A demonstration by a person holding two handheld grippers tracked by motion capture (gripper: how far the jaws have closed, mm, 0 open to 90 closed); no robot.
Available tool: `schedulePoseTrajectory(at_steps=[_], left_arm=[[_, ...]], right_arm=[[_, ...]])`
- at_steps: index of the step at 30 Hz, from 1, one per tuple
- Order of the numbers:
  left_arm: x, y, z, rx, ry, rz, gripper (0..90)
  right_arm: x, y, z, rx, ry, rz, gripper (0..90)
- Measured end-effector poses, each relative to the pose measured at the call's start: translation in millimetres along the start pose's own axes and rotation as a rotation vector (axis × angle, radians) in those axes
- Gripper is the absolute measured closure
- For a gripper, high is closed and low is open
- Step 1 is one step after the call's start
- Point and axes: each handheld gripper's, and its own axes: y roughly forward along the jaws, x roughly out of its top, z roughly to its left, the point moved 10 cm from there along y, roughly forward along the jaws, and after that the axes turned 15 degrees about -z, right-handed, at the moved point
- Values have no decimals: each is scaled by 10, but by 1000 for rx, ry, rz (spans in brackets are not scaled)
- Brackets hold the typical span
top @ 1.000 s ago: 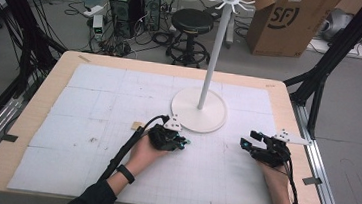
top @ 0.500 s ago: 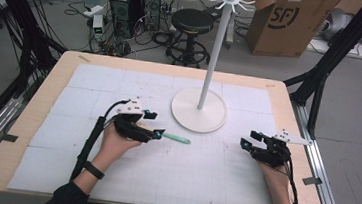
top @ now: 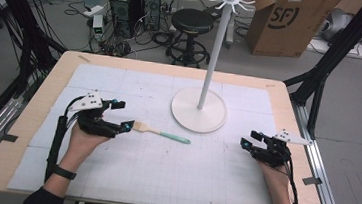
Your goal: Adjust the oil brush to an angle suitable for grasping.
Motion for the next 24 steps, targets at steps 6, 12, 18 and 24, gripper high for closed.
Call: schedulePoseTrajectory(at_steps=[6, 12, 18, 24], left_arm=[[-7, -223, 122, 19, 13, -2, 171], [18, -300, 173, 20, 9, -23, 165], [-18, -218, 169, 7, 6, -32, 165], [-28, -181, 190, 5, -6, -47, 166]], right_arm=[[-4, 0, -4, -1, -2, 2, 348], [-6, 4, -4, -2, -4, 4, 346], [-8, 7, -5, -2, 0, 4, 343], [-9, 12, -6, -4, 2, 4, 337]])
